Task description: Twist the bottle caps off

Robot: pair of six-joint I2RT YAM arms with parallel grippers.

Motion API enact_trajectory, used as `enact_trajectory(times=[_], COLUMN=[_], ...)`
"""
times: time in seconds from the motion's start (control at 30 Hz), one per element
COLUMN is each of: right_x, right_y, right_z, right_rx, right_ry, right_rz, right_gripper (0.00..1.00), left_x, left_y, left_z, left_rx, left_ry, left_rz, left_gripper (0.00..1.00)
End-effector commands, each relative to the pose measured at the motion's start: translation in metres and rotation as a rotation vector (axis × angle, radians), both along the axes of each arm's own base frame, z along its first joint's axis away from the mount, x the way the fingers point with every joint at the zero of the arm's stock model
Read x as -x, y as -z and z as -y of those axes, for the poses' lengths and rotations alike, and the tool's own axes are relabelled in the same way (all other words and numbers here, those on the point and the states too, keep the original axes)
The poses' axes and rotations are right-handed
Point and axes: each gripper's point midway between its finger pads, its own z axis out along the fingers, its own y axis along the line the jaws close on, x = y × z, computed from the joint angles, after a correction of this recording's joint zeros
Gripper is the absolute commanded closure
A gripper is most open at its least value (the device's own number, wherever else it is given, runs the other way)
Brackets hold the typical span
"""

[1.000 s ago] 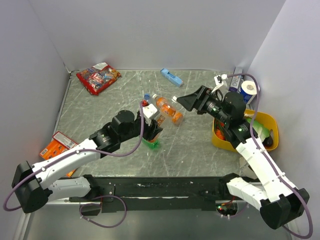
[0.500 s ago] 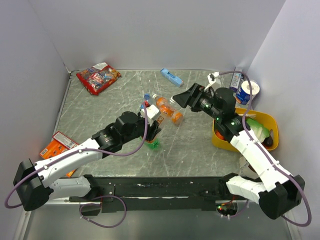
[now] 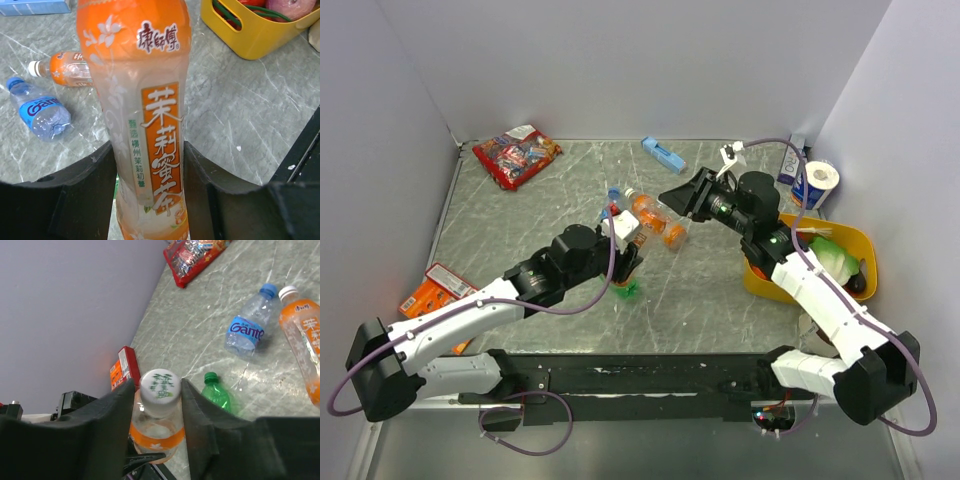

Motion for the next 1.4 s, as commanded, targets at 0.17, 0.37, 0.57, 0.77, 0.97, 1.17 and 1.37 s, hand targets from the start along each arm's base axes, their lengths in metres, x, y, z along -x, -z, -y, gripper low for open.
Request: enact_trajectory(times=[0.17, 0.37, 0.57, 0.77, 0.97, 1.17, 1.37], right_x=[0.005, 0.013, 0.040, 0.076, 0.093, 0.090, 0.080], right_y=[-0.032, -0.038, -0.050, -0.061, -0.060, -0.061, -0.063], right_z=[-0.017, -0.020, -0.029, -0.032, -0.030, -0.024, -0.016], right_rx=[-0.058, -0.004, 0.047, 0.026, 0.037, 0.056, 0.067], right_ry=[-0.096, -0.176, -0.363, -0.542, -0.615, -0.568, -0.479], right_rz=[0.099, 0.202, 0.361, 0.494, 0.537, 0.535, 0.493], right_gripper=[0.85, 1.00, 1.00, 1.00, 1.00, 0.96, 0.42], left_x=[0.005, 0.034, 0.067, 0.099, 0.117, 0.090, 0.043], left_y=[-0.037, -0.057, -0.080, -0.109, -0.112, -0.108, -0.097], left_z=[0.010, 0.019, 0.018, 0.005, 0.001, 0.005, -0.001], left_rx=[0.088, 0.180, 0.279, 0.386, 0.409, 0.385, 0.327], left_ry=[0.043, 0.247, 0.543, 0.780, 0.908, 0.748, 0.460], left_rz=[0.059, 0.028, -0.046, -0.070, -0.130, -0.090, -0.028], left_gripper=[0.51, 0.50, 0.48, 0.48, 0.48, 0.48, 0.49])
